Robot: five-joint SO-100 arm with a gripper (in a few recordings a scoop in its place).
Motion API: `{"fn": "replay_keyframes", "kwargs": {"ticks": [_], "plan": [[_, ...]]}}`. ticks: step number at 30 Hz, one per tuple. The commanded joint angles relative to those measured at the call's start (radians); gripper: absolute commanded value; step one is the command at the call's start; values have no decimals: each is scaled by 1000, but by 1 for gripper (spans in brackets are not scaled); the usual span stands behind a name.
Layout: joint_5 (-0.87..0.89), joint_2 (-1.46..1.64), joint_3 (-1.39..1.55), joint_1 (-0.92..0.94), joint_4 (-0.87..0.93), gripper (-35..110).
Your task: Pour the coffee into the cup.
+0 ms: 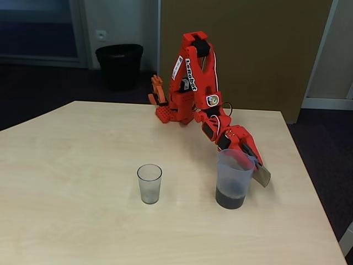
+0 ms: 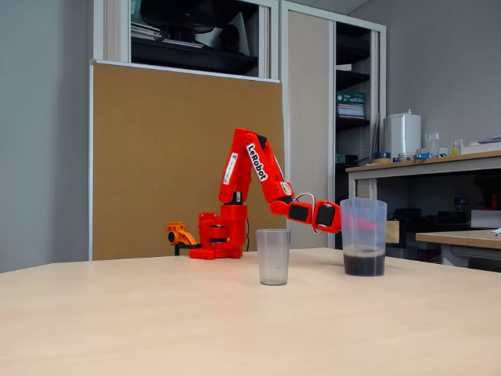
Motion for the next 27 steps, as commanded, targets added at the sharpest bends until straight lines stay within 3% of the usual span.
{"fn": "replay_keyframes", "kwargs": {"ticks": [1, 27], "plan": [[-12, 26, 5, 8, -40, 0], [44, 379, 114, 48, 193, 0]]}}
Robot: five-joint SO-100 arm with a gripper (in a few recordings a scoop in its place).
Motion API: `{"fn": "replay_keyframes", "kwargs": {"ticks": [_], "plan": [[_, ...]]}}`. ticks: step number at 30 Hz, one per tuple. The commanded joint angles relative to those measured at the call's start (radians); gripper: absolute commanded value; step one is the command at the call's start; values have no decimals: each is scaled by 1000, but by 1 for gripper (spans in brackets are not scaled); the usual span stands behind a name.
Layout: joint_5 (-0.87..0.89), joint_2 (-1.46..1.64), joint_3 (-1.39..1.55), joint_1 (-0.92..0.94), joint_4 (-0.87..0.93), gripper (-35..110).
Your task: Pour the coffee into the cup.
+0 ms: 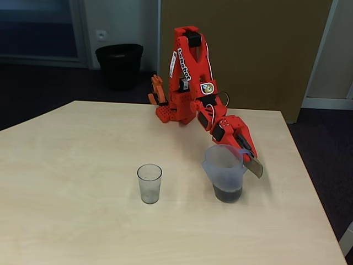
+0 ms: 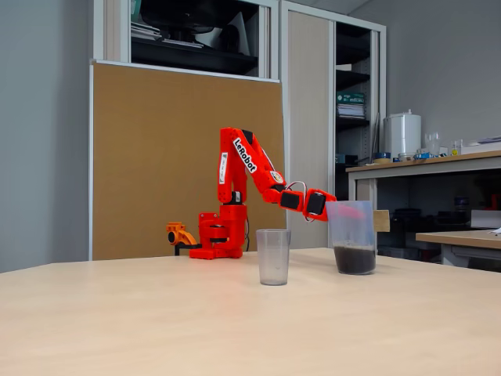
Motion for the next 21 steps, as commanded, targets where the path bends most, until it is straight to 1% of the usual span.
{"fn": "replay_keyframes", "kwargs": {"ticks": [1, 10, 21], "plan": [[23, 100, 12, 8, -2, 0], [40, 150, 8, 52, 48, 0], [135, 184, -21, 127, 75, 0]]}}
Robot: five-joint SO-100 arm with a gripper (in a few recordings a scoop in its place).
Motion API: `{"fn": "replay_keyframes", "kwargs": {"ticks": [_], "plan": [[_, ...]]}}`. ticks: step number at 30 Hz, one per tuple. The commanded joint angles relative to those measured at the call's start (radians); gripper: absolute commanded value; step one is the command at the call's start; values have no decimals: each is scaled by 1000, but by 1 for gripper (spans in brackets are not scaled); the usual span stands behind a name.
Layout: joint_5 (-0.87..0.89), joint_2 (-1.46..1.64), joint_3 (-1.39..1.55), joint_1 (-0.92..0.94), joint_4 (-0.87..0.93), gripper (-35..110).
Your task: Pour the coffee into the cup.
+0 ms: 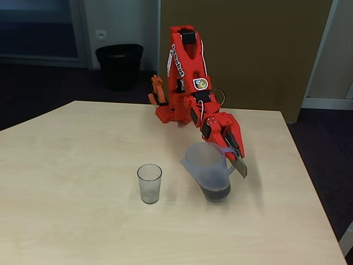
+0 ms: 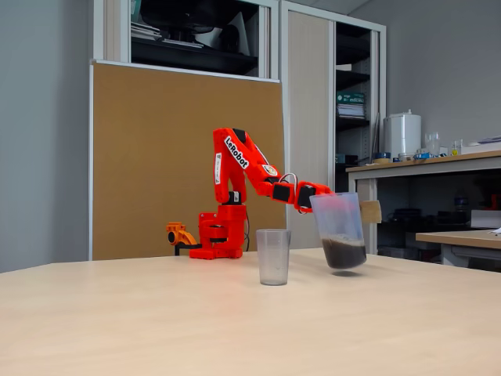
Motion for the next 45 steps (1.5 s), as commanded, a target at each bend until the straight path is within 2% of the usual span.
{"fn": "replay_keyframes", "kwargs": {"ticks": [1, 17, 30, 45], "plan": [[48, 78, -21, 18, -14, 0], [233, 196, -6, 106, 49, 0], [525, 224, 23, 107, -5, 0], [604, 192, 0, 163, -64, 0]]}}
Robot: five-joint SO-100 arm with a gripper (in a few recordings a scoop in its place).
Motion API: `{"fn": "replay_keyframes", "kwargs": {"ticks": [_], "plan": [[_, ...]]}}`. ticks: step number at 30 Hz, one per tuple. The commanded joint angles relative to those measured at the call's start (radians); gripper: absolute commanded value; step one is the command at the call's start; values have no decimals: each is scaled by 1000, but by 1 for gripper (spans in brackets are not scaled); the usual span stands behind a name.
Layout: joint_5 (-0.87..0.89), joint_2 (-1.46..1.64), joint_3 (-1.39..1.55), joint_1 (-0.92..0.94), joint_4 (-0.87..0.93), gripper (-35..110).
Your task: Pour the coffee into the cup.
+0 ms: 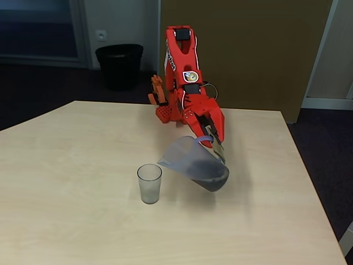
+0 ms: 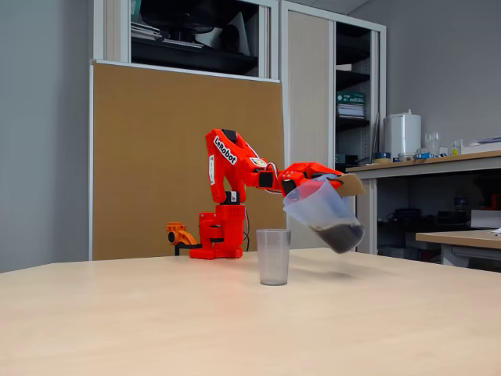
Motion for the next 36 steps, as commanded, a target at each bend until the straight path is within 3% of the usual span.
{"fn": "replay_keyframes", "kwargs": {"ticks": [1, 36], "plan": [[26, 21, -25, 15, -60, 0], [201, -80, -132, 55, -143, 0]]}}
